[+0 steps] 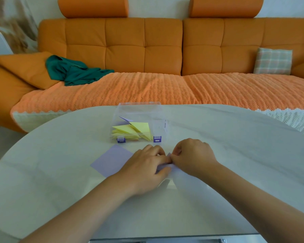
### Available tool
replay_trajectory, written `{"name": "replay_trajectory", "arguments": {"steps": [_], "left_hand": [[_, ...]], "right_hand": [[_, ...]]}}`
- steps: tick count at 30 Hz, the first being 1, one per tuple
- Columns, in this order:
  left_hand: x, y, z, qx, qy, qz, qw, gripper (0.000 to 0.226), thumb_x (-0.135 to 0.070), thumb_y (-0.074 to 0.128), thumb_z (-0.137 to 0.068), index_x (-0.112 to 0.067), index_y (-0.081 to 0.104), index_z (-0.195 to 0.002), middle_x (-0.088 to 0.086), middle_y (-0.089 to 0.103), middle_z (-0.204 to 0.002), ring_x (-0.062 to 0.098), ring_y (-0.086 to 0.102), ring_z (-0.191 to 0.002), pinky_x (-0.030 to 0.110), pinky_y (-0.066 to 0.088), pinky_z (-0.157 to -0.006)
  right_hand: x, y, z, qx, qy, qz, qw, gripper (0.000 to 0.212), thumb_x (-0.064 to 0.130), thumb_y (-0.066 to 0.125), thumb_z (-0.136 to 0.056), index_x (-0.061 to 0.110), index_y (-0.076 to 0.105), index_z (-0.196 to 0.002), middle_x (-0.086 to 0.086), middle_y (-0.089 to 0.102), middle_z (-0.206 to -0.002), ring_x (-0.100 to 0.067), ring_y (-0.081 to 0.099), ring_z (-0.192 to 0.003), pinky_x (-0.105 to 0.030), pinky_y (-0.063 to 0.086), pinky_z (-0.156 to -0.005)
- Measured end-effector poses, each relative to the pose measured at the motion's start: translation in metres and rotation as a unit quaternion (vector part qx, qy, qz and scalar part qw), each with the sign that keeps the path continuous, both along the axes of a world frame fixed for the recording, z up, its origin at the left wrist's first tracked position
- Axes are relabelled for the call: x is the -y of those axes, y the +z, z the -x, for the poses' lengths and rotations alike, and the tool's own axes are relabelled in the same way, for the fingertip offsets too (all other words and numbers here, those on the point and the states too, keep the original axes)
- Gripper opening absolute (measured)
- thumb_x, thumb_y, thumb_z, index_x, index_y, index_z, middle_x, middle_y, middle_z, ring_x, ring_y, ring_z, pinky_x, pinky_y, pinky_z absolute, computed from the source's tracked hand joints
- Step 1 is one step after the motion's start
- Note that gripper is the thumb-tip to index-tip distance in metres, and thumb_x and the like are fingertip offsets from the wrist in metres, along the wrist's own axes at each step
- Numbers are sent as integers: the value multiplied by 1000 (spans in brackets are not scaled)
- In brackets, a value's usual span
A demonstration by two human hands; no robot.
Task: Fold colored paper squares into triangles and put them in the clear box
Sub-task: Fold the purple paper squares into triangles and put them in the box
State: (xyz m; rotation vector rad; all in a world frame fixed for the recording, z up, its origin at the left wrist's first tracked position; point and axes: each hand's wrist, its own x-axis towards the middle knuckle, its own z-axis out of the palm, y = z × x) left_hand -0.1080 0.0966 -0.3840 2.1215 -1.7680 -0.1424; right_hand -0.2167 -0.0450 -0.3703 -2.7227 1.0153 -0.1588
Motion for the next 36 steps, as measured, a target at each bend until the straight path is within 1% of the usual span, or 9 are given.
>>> {"name": "replay_trajectory", "arguments": {"steps": [2,4,10,16,20,24,28,32,36], "left_hand": [[0,1,0,10,-6,-3,1000,35,-44,44,-101,-37,61,-130,-13,50,-117,10,41,-110,32,36,-96],[0,3,0,28,-13,3,1000,35,-43,45,-100,-37,62,-130,-12,50,-119,11,41,-111,32,36,-96],[-1,3,4,85,-60,16,994,36,-34,48,-98,-25,64,-129,-5,59,-122,16,47,-113,34,38,-96],[-9,1,10,88,-73,20,993,38,-32,48,-95,-17,67,-123,-2,60,-121,15,49,-113,25,40,-95],[-15,-1,21,124,-74,12,989,39,-32,44,-94,-11,67,-117,-1,60,-121,19,50,-113,32,46,-87],[-19,-6,31,144,-41,-13,989,49,-38,32,-94,-11,59,-125,0,55,-126,18,46,-116,31,45,-86],[-25,-13,41,99,-26,6,995,58,-38,27,-92,-3,62,-123,7,60,-127,21,49,-120,38,52,-89],[-32,-18,44,60,-11,29,998,57,-37,35,-94,-6,57,-136,4,55,-142,15,41,-133,24,40,-108],[-33,-18,43,53,-10,28,998,54,-34,46,-95,-10,50,-144,2,49,-148,13,35,-137,19,28,-111]], "right_hand": [[3,3,2,10,26,43,999,23,56,61,-86,35,68,-93,15,66,-93,-10,63,-90,-29,44,-85],[5,5,4,27,67,45,996,17,52,65,-87,39,69,-98,15,62,-98,-8,63,-91,-26,40,-80],[8,7,1,-2,67,-15,998,11,35,66,-87,37,77,-86,12,73,-91,-13,64,-88,-26,46,-69],[11,5,-2,-10,47,-49,998,13,29,66,-82,32,79,-82,8,75,-90,-17,68,-86,-32,58,-74],[15,4,-2,-3,43,-67,997,13,32,67,-82,38,77,-76,14,73,-84,-11,66,-81,-26,55,-66],[17,2,-2,4,44,-73,996,12,35,69,-81,40,73,-72,17,72,-83,-8,64,-79,-23,50,-63],[16,2,0,13,53,-64,996,12,36,68,-82,41,72,-73,17,72,-87,-9,64,-83,-24,49,-66],[10,-1,5,24,69,-21,997,13,34,62,-87,40,73,-82,15,73,-93,-11,64,-89,-26,44,-73],[6,-5,14,22,126,86,988,21,32,55,-95,37,74,-102,10,68,-106,-16,59,-96,-30,38,-83]]}}
